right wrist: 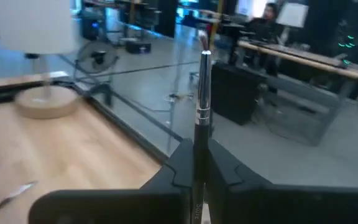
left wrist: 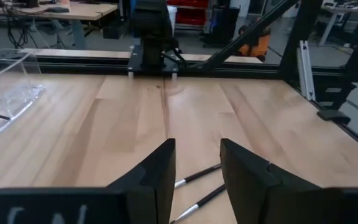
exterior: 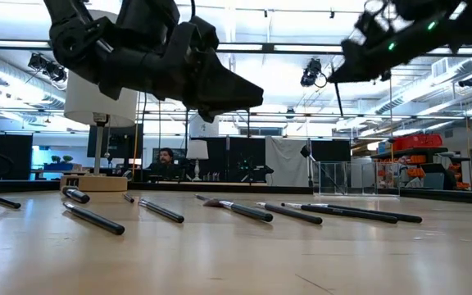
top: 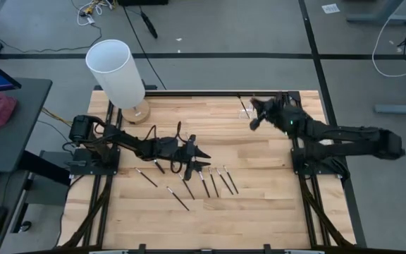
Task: Put items in baskets/containers
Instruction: Put the liner brush into the transparent organizer, then put the highlighter brush into the transparent organizer
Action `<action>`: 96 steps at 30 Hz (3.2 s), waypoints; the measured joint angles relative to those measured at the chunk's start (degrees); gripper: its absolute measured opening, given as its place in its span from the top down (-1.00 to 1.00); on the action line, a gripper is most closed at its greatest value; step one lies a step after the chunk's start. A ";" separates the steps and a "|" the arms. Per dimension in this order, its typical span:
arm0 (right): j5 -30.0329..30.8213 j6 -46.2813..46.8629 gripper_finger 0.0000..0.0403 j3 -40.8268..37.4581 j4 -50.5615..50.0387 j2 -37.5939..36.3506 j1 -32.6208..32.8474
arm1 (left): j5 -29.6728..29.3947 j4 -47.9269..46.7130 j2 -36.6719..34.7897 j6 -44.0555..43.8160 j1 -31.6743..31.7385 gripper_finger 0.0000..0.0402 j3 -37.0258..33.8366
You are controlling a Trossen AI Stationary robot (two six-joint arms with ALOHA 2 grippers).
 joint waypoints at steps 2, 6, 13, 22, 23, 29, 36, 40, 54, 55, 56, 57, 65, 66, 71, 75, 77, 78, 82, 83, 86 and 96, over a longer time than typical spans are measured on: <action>-3.80 -0.03 0.94 -1.79 1.26 1.08 -6.47 | 0.00 -0.16 0.00 -0.40 -0.45 0.36 0.00; -13.10 2.52 0.94 -5.63 7.32 4.23 -17.93 | 0.00 -0.05 0.00 -1.43 -1.56 0.36 0.00; -19.51 5.50 0.94 -10.34 14.03 11.94 -27.06 | -0.02 0.17 0.00 -1.41 -2.41 0.36 0.00; -22.75 4.53 0.94 -10.34 13.83 20.17 -29.27 | -3.38 0.26 0.00 -1.25 -2.34 0.36 0.00; -22.73 4.45 0.94 -10.33 13.73 20.73 -29.48 | -3.39 0.28 0.00 -1.25 -2.34 0.36 0.00; -22.74 4.44 0.94 -10.31 11.29 22.62 -30.58 | -3.39 0.31 0.00 -1.08 -2.24 0.36 0.00; -23.40 4.31 0.93 -10.07 10.09 22.69 -30.71 | -3.41 0.43 0.00 -0.79 -2.21 0.36 0.02; -23.48 4.58 0.87 -10.07 10.01 22.69 -30.69 | -3.41 0.43 0.00 -0.80 -2.21 0.36 0.02; -24.43 7.60 0.58 -9.55 8.44 21.68 -30.63 | -3.40 0.36 0.00 -1.17 -2.23 0.36 0.02; -24.16 7.62 0.56 -9.24 7.74 21.22 -30.63 | -3.39 0.36 0.00 -1.17 -2.23 0.36 0.02; -23.92 7.64 0.54 -8.79 7.26 20.67 -30.66 | -3.39 0.34 0.00 -1.17 -2.23 0.36 0.02; -23.82 7.74 0.52 -8.10 6.94 20.01 -30.65 | -3.39 0.35 0.00 -1.17 -2.23 0.36 0.02; -24.13 9.84 0.43 -0.78 -1.82 12.49 -26.68 | -3.41 0.34 0.00 -1.16 -2.23 0.36 0.02; -24.12 9.85 0.43 -0.02 -2.64 11.51 -25.39 | -3.40 0.32 0.00 -1.14 -2.23 0.36 0.02; -24.01 11.98 0.46 2.06 -3.77 7.82 -15.88 | -3.41 0.32 0.00 -0.95 -2.23 0.36 0.02; -21.10 15.81 0.53 2.06 -3.67 7.63 -3.68 | -3.42 0.30 0.00 -0.79 -2.23 0.36 0.02; -17.98 17.58 0.57 2.06 -3.43 8.66 3.41 | -3.97 0.11 0.00 -0.49 -2.24 0.36 0.04; -16.15 18.47 0.59 2.06 -3.78 9.38 6.95 | -4.31 -0.05 0.00 -0.16 -2.25 0.36 0.04; -7.78 23.59 0.66 2.06 -3.89 12.96 20.32 | -4.50 -0.80 0.00 0.56 -2.22 0.36 0.04; -6.01 25.16 0.68 2.06 -4.31 14.03 23.19 | -4.50 -1.18 0.00 0.59 -2.23 0.36 0.04; -2.77 30.44 0.71 2.06 -4.14 17.50 29.90 | -4.50 -3.84 -0.28 0.71 -2.23 0.36 0.07; -3.27 40.11 0.42 2.06 9.77 36.94 41.44 | -7.91 -9.89 -0.31 0.71 -2.23 0.36 0.07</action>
